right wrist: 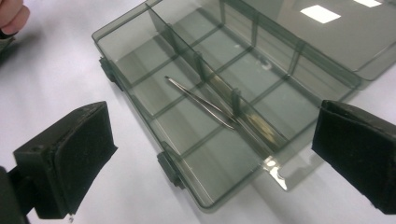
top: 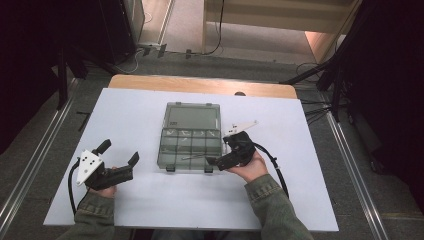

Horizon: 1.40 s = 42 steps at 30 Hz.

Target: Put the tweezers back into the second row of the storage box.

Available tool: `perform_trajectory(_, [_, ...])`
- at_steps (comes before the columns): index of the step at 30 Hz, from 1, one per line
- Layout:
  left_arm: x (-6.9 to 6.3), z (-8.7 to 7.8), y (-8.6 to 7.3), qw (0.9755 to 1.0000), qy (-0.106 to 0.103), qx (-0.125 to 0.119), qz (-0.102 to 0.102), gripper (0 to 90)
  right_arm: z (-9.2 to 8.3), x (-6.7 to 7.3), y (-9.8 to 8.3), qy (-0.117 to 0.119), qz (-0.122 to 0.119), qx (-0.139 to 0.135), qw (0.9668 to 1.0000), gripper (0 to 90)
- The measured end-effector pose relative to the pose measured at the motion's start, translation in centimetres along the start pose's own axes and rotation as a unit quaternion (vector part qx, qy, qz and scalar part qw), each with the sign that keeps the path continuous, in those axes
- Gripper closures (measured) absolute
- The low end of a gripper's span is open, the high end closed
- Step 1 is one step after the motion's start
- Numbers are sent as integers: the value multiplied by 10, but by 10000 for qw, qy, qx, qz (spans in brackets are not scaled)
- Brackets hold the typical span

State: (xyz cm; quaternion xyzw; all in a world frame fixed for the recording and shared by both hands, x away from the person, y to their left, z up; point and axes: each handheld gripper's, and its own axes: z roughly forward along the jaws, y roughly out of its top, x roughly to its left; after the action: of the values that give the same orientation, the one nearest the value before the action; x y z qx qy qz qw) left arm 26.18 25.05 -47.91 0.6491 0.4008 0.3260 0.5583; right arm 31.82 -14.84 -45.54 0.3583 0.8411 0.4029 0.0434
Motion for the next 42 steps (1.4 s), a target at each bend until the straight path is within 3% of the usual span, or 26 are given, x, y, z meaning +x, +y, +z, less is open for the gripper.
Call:
perform_trajectory(2, [0, 0, 0, 10000, -7, 9, 5, 0, -4, 0, -4, -33, 35, -175, 9998, 0])
perform_trajectory(6, [0, 0, 0, 10000, -11, 2, 9, 0, -10, -1, -11, -232, 107, -204, 9995, 0])
perform_trajectory(12, [0, 1, 0, 10000, -1, 9, 10, 0, -25, -4, -25, -463, 211, -459, 9976, 0])
perform_trajectory(15, [-1, 1, 0, 10000, 5, 15, 21, 0, -32, -4, -38, -686, 246, -616, 9954, 0])
perform_trajectory(19, [-1, 1, 0, 10000, 7, 20, 13, 0, -39, -6, -49, -812, 285, -827, 9929, 0])
perform_trajectory(22, [-1, 1, 0, 10000, 11, 24, 10, 0, -42, -6, -54, -834, 342, -814, 9926, 0])
perform_trajectory(24, [-1, 1, 0, 10000, 13, 24, 11, 0, -49, -5, -64, -942, 287, -1055, 9895, 0])
perform_trajectory(26, [-1, 1, -1, 10000, 11, 35, 18, 0, -50, -4, -66, -962, 291, -1016, 9897, 0])
perform_trajectory(32, [-3, 2, -1, 9999, -38, 71, 67, 0, -62, -1, -87, -1084, 220, -1258, 9859, 0])
perform_trajectory(33, [-3, 2, -1, 9999, -35, 75, 64, 0, -66, -2, -93, -1148, 296, -1358, 9836, 0])
perform_trajectory(36, [-3, 2, -1, 10000, -30, 66, 59, 0, -70, -4, -99, -1144, 325, -1432, 9825, 0])
perform_trajectory(38, [-3, 2, -1, 10000, -31, 67, 58, 0, -75, -7, -106, -1180, 437, -1626, 9786, 0])
perform_trajectory(42, [-3, 2, -1, 10000, -39, 69, 51, 0, -81, -9, -111, -1277, 501, -1739, 9752, 0])
